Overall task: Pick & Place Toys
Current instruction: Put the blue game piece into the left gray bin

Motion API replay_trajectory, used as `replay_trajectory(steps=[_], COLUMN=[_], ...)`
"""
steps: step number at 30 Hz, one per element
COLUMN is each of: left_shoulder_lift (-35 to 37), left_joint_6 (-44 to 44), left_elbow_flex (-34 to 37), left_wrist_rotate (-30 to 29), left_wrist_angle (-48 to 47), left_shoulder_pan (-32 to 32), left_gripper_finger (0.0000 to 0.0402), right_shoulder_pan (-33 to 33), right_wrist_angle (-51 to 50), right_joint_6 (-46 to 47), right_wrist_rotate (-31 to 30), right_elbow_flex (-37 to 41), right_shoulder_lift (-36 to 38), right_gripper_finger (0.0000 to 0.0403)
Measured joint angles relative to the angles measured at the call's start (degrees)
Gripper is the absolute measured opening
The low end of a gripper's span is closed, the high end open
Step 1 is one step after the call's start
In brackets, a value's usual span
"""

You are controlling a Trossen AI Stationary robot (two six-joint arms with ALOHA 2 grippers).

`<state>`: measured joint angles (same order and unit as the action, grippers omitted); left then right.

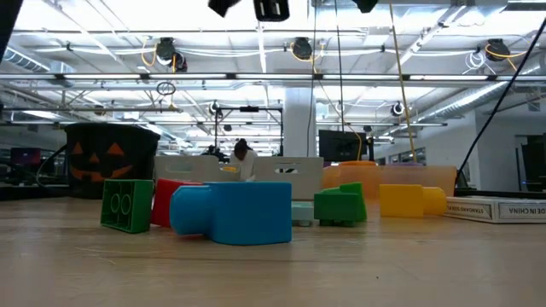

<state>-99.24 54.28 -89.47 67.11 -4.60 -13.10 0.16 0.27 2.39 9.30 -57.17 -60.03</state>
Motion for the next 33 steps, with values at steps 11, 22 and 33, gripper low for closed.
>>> replay_trajectory(steps=[11,22,33], left_shoulder_lift=[-6.5,-7.2,-7.2], left_joint_6=[12.1,11.3,10.4], left_elbow_flex=[0.0,0.0,0.0], left_wrist_rotate=[6.0,5.7,3.9], left_wrist_angle=[13.7,13.9,14.2], left_shoulder_pan=[1.2,1.2,1.1], left_gripper_finger=[0.0142,0.0142,0.0143], right_shoulder_pan=[4.6,4.6,4.6], right_wrist_angle=[6.4,7.2,7.2], right_joint_6=[3.7,7.0,7.0], right_wrist_rotate=[0.0,0.0,0.2], right_elbow_flex=[-0.1,-0.1,-0.1], right_shoulder_lift=[-4.0,-3.9,-3.9], right_gripper_finger=[0.0393,0.0388,0.0287])
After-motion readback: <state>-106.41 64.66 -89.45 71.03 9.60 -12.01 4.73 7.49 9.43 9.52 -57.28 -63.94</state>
